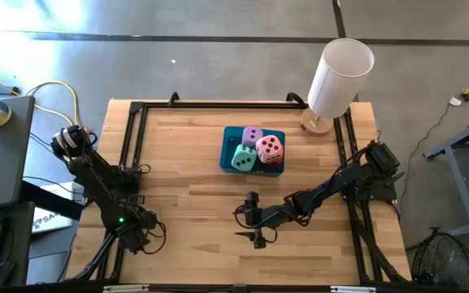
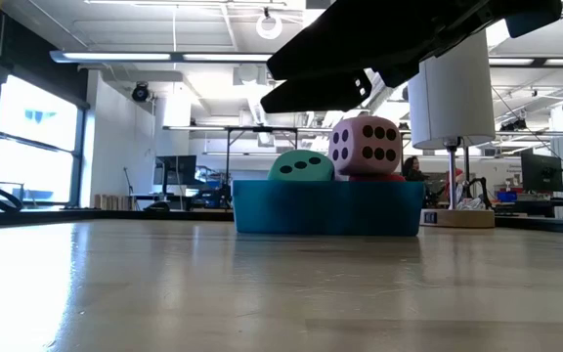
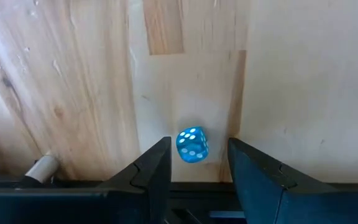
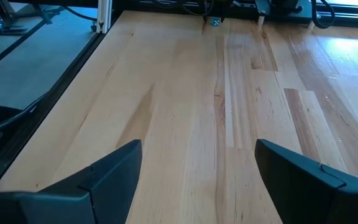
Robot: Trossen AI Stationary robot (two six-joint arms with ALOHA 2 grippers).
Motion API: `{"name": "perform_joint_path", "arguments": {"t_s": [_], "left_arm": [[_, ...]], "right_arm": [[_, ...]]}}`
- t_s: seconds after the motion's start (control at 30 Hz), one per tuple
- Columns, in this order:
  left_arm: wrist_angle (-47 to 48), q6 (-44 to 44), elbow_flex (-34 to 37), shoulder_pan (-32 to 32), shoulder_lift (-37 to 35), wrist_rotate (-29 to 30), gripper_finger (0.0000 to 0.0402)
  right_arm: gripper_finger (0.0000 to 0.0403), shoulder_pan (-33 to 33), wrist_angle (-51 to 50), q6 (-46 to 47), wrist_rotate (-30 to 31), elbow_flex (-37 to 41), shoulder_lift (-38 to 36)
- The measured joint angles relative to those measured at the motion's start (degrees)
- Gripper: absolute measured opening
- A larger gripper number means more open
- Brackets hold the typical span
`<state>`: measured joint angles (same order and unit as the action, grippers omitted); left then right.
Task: Pick & Place Dice
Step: Put the small blue dice into the blue bin
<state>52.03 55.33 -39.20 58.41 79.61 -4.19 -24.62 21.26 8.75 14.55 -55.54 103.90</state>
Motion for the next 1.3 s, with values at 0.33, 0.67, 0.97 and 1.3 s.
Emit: {"name": "perform_joint_path", "arguments": {"t_s": [0.33, 0.67, 0.97, 1.3], "left_arm": [[0.4, -0.4, 0.0, 0.0, 0.0, 0.0, 0.0141], [0.6, -4.3, -0.2, 0.0, 4.8, -0.6, 0.0090], [0.7, -6.1, -0.1, 0.0, 6.5, -0.6, 0.0065], [3.0, -7.4, -3.2, -2.3, 6.8, 0.4, 0.0049]], "right_arm": [[0.0305, 0.0, 0.0, 0.0, 0.0, 0.0, 0.0], [0.0305, 0.0, 0.0, 0.0, 0.0, 0.0, 0.0], [0.0305, 0.0, 0.0, 0.0, 0.0, 0.0, 0.0], [0.0305, 0.3, 0.0, 0.0, 0.1, 0.0, 0.0]]}}
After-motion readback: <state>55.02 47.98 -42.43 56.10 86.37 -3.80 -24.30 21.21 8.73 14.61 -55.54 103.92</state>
